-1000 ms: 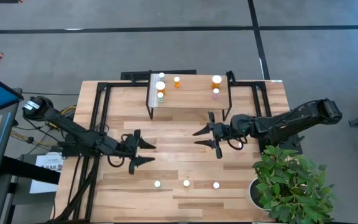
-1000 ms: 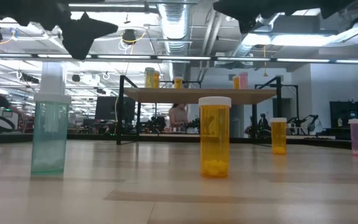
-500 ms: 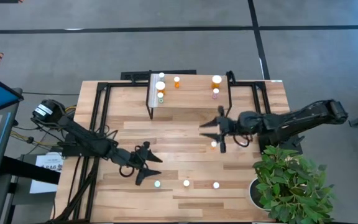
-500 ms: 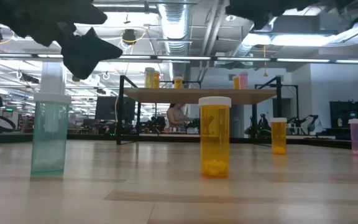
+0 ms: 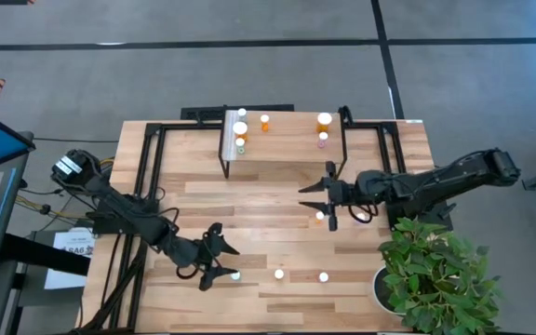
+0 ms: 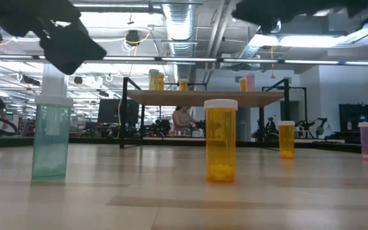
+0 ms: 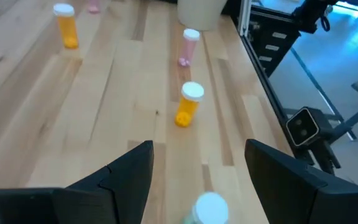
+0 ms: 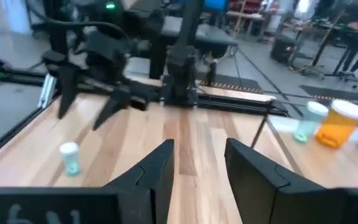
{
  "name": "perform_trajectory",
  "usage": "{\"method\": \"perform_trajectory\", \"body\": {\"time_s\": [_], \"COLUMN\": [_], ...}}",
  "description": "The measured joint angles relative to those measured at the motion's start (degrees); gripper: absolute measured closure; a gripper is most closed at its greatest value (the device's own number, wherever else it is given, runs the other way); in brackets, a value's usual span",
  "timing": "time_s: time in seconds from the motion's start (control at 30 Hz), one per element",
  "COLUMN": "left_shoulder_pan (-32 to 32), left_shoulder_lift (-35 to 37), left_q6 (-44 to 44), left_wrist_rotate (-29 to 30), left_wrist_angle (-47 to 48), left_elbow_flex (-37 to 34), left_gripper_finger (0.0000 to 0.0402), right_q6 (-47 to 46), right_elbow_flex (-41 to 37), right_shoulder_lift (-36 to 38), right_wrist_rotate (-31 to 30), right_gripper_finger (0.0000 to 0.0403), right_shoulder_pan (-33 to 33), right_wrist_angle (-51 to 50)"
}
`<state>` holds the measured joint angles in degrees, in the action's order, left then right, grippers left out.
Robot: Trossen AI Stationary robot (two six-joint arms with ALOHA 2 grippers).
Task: Pick and place medicine bottles onto shelf by color
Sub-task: Put the blue pill bottle on the shelf
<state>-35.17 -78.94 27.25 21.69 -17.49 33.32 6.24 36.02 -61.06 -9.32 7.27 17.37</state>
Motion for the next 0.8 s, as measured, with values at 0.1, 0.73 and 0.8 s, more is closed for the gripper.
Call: {"method": "perform_trajectory", "body": {"time_s": [0.1,0.73,0.8], "left_shoulder_pan": [-1.8,-6.4,-6.4], "left_shoulder_lift": [0.0,-12.9,-13.3], "left_q6": [1.7,2.0,2.9], "left_wrist_rotate": [1.6,5.1,5.4], "left_wrist_angle": [1.3,-6.7,-6.0], "left_elbow_flex": [0.0,0.0,0.0], "left_gripper_finger": [0.0161,0.0161,0.0161], "right_q6": [-1.3,-4.7,-4.7], "right_elbow_flex": [-5.1,-13.0,-13.0], "right_shoulder_lift": [1.4,11.3,10.7], "right_wrist_rotate": [0.0,0.2,0.3], "right_gripper_finger": [0.0240,0.0240,0.0240], "right_shoulder_pan": [-2.0,-3.1,-3.1], "right_wrist_angle": [7.0,12.2,12.5]}}
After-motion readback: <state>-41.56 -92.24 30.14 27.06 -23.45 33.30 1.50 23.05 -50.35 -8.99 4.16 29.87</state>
